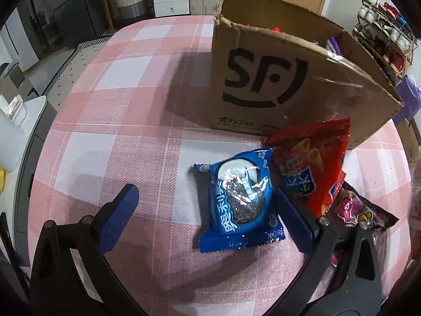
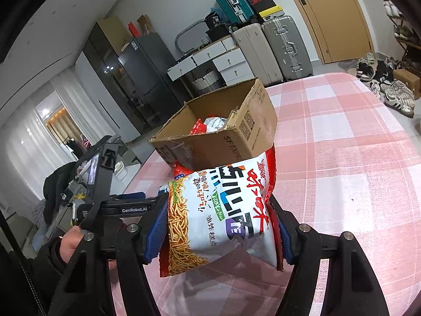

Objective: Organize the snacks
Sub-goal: 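Grasp the blue Oreo pack with the left gripper while the right holds the noodle bag, then lift both held packs and move them toward the box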

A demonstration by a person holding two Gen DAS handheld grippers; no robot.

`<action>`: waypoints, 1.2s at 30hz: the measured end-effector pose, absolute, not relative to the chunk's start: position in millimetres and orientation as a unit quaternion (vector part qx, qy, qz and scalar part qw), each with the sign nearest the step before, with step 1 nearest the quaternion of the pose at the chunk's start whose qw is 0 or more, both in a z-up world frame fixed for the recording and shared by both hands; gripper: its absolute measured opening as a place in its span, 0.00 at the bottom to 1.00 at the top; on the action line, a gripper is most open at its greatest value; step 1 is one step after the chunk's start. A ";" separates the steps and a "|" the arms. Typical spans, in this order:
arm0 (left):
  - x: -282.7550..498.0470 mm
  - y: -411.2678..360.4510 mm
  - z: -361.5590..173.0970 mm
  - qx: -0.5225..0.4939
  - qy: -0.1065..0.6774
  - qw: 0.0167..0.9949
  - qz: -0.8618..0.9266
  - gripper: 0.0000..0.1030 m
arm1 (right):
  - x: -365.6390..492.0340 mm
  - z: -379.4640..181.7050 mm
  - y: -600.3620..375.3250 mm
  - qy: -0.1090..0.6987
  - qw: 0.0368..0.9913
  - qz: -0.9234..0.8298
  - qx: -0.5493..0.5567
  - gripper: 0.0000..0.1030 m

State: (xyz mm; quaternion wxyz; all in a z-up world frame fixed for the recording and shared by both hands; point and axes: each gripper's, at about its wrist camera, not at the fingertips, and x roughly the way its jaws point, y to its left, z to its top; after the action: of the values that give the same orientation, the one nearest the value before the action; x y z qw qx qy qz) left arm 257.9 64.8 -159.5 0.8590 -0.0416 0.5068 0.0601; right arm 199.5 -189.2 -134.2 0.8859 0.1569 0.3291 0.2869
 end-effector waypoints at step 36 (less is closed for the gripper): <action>198.9 64.0 -131.3 -0.037 0.477 0.878 0.010 0.41 | 161.0 -113.9 -190.9 0.306 0.894 0.291 0.147 0.68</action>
State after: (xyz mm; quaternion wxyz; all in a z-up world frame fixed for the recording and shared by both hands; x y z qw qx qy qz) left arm 198.9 64.0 -131.3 0.8782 -0.0369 0.4768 0.0095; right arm 161.0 -190.9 -113.9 0.8944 0.1469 0.3063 0.2911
